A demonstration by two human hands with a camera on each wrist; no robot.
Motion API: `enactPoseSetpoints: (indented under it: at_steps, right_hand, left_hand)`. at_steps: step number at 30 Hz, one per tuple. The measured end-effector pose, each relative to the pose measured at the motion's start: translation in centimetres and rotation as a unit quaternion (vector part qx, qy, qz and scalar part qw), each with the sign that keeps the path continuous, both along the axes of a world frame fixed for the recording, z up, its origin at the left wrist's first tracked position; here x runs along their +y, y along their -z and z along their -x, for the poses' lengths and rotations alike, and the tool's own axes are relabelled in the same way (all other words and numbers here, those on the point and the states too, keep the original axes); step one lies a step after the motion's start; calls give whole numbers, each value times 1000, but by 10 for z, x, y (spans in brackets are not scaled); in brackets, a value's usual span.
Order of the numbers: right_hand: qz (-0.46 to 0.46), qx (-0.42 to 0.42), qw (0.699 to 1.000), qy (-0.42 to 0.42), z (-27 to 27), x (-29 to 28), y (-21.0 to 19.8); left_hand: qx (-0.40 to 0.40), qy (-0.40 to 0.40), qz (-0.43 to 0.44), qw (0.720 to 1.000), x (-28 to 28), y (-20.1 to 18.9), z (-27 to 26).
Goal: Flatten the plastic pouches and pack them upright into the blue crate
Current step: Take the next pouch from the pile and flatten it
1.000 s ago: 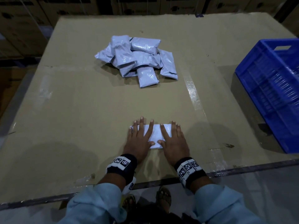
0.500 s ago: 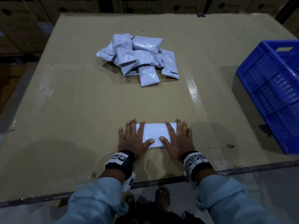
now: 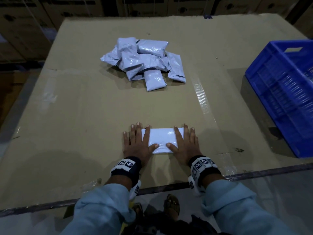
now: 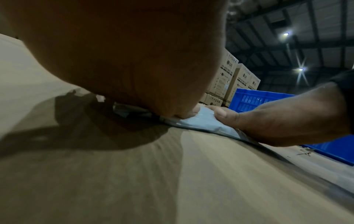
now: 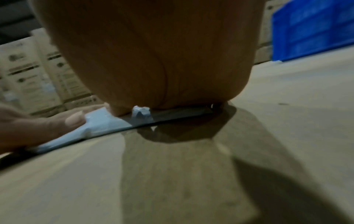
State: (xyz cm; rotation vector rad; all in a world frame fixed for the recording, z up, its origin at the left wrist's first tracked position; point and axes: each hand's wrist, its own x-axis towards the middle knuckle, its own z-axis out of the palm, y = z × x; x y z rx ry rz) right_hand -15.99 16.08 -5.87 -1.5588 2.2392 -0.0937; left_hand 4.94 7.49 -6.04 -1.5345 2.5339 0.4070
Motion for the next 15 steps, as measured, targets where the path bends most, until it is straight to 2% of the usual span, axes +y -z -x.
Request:
enactPoseSetpoints:
  at_steps: [4, 7, 9, 11, 13, 15]
  right_hand:
    - [-44, -5, 999, 21, 11, 1, -2]
    - [-33, 36, 999, -1, 9, -1, -3]
    - [40, 68, 996, -41, 3, 0, -4]
    - [69, 88, 991, -75, -2, 2, -3]
    - [34, 87, 993, -73, 1, 6, -1]
    - [37, 73, 995, -58, 6, 7, -3]
  left_hand:
    - [7, 19, 42, 999, 2, -4, 1]
    - [17, 91, 108, 990, 12, -8, 11]
    - [31, 140, 87, 986, 16, -10, 16]
    - [18, 148, 41, 988, 18, -12, 14]
    - [7, 125, 18, 992, 16, -13, 8]
    - [4, 82, -6, 997, 13, -18, 4]
